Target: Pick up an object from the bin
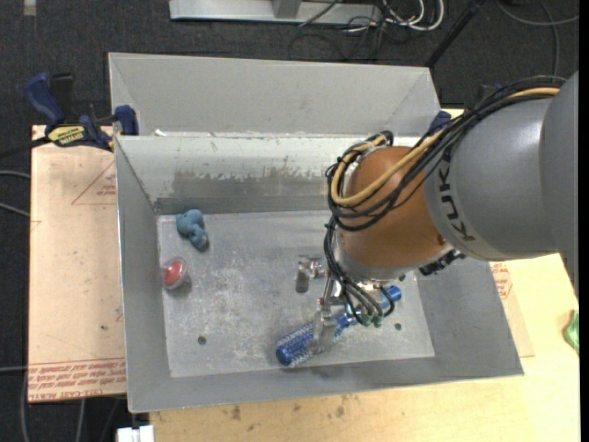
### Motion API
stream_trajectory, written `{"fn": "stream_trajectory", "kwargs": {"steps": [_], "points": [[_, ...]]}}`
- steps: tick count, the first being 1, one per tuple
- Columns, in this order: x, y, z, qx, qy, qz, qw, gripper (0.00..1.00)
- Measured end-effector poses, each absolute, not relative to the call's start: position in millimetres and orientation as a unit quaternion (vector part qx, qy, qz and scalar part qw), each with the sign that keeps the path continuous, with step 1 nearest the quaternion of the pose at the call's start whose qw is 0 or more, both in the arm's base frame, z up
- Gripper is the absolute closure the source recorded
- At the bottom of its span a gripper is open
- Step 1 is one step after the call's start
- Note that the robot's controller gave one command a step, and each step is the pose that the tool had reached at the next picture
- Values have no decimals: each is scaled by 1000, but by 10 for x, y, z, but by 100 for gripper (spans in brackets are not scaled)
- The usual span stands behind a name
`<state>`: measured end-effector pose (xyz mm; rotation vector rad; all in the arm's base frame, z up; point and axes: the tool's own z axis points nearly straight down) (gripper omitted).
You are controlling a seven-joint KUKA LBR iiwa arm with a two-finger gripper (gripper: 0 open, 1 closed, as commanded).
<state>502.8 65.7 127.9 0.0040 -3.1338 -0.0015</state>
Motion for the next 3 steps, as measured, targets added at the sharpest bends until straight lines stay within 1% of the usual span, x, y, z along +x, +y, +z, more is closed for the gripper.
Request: {"fn": "stream_trajectory", "kwargs": {"steps": [1, 2, 3], "points": [[4971, 537, 703, 197, -980, -1, -3, 0], [4953, 536, 697, 197, -980, -1, 0, 100], [5092, 604, 2501, 221, -975, 0, -5, 100]]}}
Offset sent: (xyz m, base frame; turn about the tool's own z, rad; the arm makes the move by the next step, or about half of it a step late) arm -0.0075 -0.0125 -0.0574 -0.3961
